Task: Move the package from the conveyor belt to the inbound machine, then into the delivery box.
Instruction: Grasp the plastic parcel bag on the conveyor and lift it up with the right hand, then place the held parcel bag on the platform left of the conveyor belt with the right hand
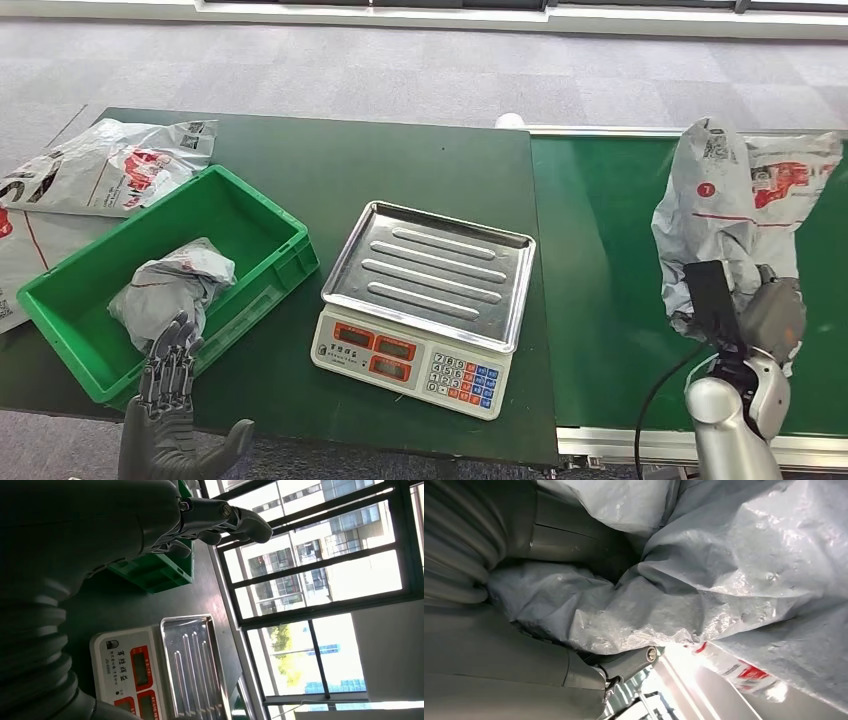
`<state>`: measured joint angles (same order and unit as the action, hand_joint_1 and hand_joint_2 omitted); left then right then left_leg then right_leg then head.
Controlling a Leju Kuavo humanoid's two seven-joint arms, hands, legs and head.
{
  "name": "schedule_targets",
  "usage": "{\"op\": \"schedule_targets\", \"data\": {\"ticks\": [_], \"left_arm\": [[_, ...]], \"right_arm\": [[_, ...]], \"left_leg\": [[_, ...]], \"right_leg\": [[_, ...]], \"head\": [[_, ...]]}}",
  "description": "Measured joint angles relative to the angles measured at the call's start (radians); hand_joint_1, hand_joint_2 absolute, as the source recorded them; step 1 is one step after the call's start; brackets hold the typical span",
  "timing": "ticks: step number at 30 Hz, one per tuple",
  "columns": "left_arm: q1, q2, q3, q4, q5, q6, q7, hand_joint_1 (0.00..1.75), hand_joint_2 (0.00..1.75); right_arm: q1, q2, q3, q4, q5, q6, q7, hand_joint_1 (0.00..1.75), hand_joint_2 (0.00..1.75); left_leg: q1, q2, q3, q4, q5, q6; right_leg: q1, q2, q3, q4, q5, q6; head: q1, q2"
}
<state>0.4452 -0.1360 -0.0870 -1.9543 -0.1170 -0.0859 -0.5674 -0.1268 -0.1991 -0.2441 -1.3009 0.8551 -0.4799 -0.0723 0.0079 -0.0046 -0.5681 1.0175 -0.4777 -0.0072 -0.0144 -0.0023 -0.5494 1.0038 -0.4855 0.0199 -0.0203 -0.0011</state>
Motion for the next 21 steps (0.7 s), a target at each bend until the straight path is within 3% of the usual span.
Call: {"op": "schedule_targets", "data": {"ticks": [6,9,13,17,19,20,21], "left_arm": [[-0.002,-0.002,0.000,0.001,-0.005,0.052,-0.027,0.00,1.75],[-0.014,0.006,-0.007,0.008,-0.005,0.084,-0.044,0.00,1.75],[-0.037,0.030,-0.018,0.028,0.001,0.100,-0.072,0.00,1.75],[-0.051,0.065,-0.032,0.051,0.002,0.126,-0.095,0.00,1.75],[-0.053,0.077,-0.038,0.056,0.002,0.149,-0.093,0.00,1.75],[-0.053,0.082,-0.039,0.058,0.002,0.160,-0.090,0.00,1.75],[-0.052,0.086,-0.039,0.058,0.002,0.171,-0.086,0.00,1.75]], "right_arm": [[0.053,0.044,0.074,-0.216,-0.049,-0.179,-0.200,1.75,1.75],[0.040,0.052,0.217,-0.325,0.051,-0.143,-0.180,1.75,1.75],[-0.062,0.056,0.455,-0.360,0.150,0.133,-0.073,1.75,1.75],[-0.199,0.101,0.674,-0.267,0.103,0.515,0.017,1.75,1.75],[-0.257,0.140,0.751,-0.191,0.077,0.614,0.034,1.75,1.75],[-0.283,0.161,0.783,-0.152,0.067,0.641,0.040,1.50,1.75],[-0.306,0.180,0.810,-0.115,0.060,0.662,0.048,1.09,1.75]], "left_leg": [[0.000,0.000,-0.003,-0.001,0.000,0.000],[0.000,0.003,-0.008,-0.002,-0.001,-0.001],[0.001,0.005,-0.005,-0.002,0.002,-0.004],[0.002,0.005,-0.001,-0.002,0.006,-0.007],[0.003,0.004,-0.002,-0.002,0.007,-0.008],[0.003,0.003,-0.003,-0.002,0.007,-0.008],[0.003,0.003,-0.003,-0.002,0.007,-0.008]], "right_leg": [[0.000,0.001,0.000,0.001,0.000,0.000],[0.000,0.003,-0.001,0.001,-0.001,-0.002],[0.001,0.005,-0.002,0.001,0.001,-0.004],[0.003,0.005,-0.005,0.002,0.005,-0.008],[0.004,0.004,-0.006,0.003,0.005,-0.008],[0.004,0.003,-0.006,0.003,0.005,-0.008],[0.004,0.003,-0.006,0.003,0.005,-0.008]], "head": [[0.000,0.000],[0.000,0.000],[0.000,0.000],[0.000,0.000],[0.000,0.000],[0.000,0.000],[0.000,0.000]]}}
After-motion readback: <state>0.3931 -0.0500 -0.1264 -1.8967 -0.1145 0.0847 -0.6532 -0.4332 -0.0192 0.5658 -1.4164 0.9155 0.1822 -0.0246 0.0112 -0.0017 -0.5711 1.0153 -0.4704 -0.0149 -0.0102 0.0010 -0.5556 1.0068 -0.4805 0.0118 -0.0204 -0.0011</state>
